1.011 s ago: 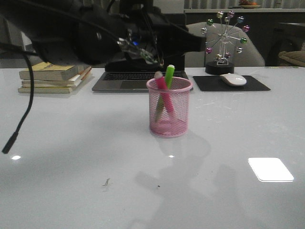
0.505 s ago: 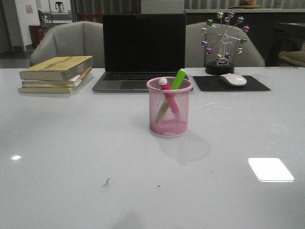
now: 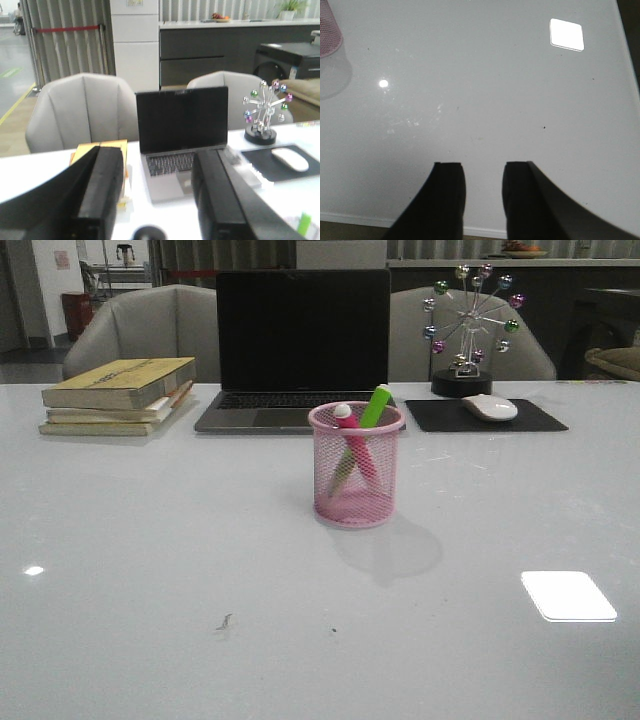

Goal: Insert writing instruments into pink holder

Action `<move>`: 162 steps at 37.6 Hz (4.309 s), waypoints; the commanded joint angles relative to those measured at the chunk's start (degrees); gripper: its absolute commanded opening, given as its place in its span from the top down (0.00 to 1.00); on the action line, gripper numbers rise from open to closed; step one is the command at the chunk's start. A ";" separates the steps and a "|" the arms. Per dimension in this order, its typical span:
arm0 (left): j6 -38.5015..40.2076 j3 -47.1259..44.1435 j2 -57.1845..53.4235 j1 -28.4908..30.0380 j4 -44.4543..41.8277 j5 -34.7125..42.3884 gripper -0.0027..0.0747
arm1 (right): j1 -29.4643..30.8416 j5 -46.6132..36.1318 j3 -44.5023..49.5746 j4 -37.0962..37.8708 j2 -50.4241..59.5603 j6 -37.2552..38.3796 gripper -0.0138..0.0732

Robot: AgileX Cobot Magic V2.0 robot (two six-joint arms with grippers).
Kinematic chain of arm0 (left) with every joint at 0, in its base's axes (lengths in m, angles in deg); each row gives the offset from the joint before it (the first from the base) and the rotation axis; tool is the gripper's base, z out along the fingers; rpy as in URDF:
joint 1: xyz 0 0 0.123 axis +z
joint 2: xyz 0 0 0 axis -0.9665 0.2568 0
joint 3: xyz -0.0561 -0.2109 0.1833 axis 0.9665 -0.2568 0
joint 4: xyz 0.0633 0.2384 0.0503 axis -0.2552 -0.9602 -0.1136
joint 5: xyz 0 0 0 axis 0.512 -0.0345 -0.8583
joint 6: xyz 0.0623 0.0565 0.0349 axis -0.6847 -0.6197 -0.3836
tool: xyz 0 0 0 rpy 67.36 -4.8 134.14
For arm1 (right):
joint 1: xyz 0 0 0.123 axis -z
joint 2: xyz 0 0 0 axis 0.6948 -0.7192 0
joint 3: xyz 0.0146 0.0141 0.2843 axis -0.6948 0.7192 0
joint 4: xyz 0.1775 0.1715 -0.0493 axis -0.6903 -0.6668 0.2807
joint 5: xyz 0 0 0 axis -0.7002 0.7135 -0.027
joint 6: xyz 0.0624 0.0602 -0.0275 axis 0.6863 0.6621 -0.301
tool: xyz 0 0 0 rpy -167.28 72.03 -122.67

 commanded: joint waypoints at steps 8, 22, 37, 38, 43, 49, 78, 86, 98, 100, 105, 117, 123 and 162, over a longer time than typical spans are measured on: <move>0.11 -9.18 -16.58 3.68 -1.80 -10.64 0.45 | 0.42 -4.01 -1.69 1.80 0.02 -0.17 0.46; 0.11 -12.81 -24.75 7.98 -4.11 -15.69 0.45 | 0.42 -4.01 -1.69 1.80 0.02 -0.17 0.46; 0.11 -12.81 -24.75 7.98 -4.11 -15.55 0.46 | 0.42 -4.33 -1.69 0.42 0.02 -0.17 0.52; 0.11 -12.81 -24.75 7.98 -4.11 -15.55 0.46 | 0.42 -4.33 -1.69 -0.02 0.02 -0.17 0.55; 0.11 -12.81 -24.75 7.98 -4.11 -15.55 0.46 | 0.42 -4.33 -1.69 -3.15 0.02 -0.17 0.74; 0.11 -12.81 -24.75 7.98 -4.11 -15.55 0.46 | 0.42 -4.62 -1.69 -4.94 0.02 -0.17 0.82; 0.11 -12.81 -24.75 7.98 -4.11 -15.55 0.46 | 0.42 -7.92 -1.69 -8.54 1.50 -0.17 0.82; 0.11 -12.81 -24.75 7.98 -4.11 -15.55 0.46 | 1.69 -14.48 -1.57 -9.87 7.66 -2.06 0.82; 0.11 -12.81 -24.75 7.98 -4.11 -15.55 0.46 | 8.32 -27.93 7.65 -15.28 18.37 -6.64 0.82; 0.11 -12.81 -24.75 7.98 -4.11 -15.55 0.46 | 8.27 -32.76 11.32 -15.29 20.40 -6.64 0.82; 0.11 -12.81 -24.75 7.98 -4.11 -15.55 0.46 | 8.27 -41.71 19.45 -15.29 25.23 -6.64 0.82; 0.11 -12.81 -24.75 7.98 -4.11 -15.55 0.46 | 8.27 -46.12 31.67 -15.29 36.08 -6.64 0.82; 0.11 -12.81 -24.62 7.98 -4.11 -15.68 0.46 | 8.19 -47.58 34.43 -15.34 36.02 -6.64 0.82; 0.11 -12.81 -24.62 7.98 -4.11 -15.68 0.46 | 8.19 -48.46 43.87 -15.34 35.96 -6.64 0.82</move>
